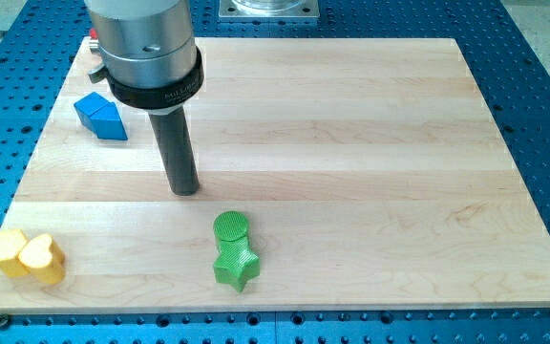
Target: Move your arm to the left of the green blocks
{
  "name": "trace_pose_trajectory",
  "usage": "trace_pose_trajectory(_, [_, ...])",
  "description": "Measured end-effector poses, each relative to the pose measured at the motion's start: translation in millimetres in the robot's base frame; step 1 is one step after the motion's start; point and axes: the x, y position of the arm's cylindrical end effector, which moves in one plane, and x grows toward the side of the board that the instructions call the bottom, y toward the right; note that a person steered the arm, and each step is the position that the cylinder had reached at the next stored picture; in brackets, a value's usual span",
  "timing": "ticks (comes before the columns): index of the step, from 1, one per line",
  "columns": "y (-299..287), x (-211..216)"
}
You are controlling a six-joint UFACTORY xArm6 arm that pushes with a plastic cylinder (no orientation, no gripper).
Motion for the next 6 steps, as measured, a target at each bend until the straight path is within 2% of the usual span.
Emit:
trace_pose_trajectory(3, [3.5, 0.0])
trace_pose_trajectory(4, [3.5, 30.0])
trace_pose_trajectory(5, [3.6, 88.2])
trace_pose_trajectory(6, [3.6, 103.4])
